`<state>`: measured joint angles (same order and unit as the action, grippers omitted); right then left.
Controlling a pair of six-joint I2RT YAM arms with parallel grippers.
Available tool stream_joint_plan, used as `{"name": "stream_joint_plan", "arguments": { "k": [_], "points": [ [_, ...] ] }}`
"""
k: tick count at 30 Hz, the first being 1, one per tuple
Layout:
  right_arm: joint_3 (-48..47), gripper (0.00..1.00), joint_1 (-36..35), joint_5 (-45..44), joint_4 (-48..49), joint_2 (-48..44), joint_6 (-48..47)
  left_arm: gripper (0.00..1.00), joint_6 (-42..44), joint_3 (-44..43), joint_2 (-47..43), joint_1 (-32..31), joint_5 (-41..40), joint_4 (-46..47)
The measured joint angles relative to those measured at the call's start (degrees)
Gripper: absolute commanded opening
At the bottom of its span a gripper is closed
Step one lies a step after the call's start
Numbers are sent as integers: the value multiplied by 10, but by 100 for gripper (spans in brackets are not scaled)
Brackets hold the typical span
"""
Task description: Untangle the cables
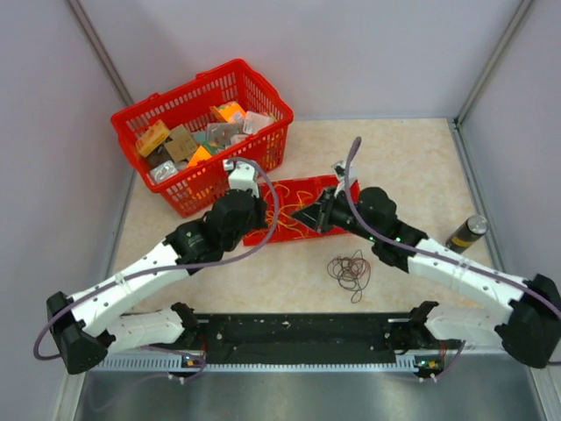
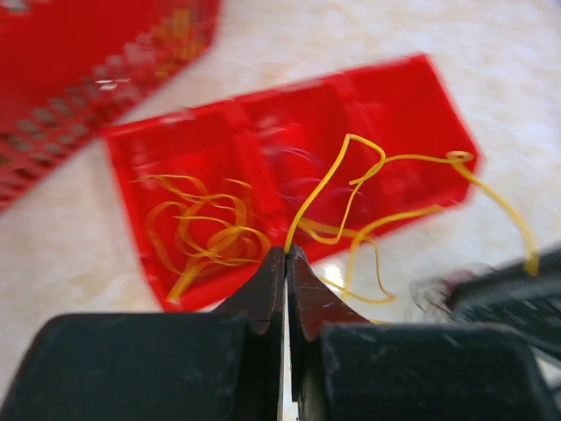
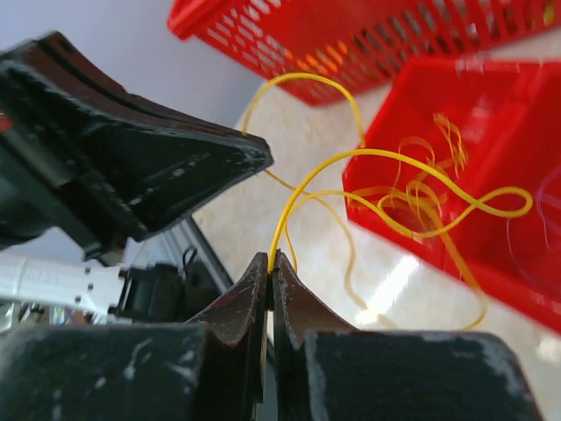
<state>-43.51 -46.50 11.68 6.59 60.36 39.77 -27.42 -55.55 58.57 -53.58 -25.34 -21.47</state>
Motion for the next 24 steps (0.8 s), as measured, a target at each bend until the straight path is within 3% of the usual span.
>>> {"name": "stream_joint_plan", "arguments": {
  "k": [5,10,13,22,24],
  "points": [
    [-28,0,0,-1,181,138,-11,0,18,-8,38,89,-54,-10],
    [-68,0,-3,4,322,290,-22,0,27,7,56,106,-103,-4],
    [-92,0,-4,-3,344,359,-34,0,31,28,81,116,-101,11],
    [-92,0,-7,-28,345,421,-51,0,29,55,219,140,-53,53],
    [-92,0,-7,-30,342,428,-50,16,23,50,246,147,-43,49]
  ]
}}
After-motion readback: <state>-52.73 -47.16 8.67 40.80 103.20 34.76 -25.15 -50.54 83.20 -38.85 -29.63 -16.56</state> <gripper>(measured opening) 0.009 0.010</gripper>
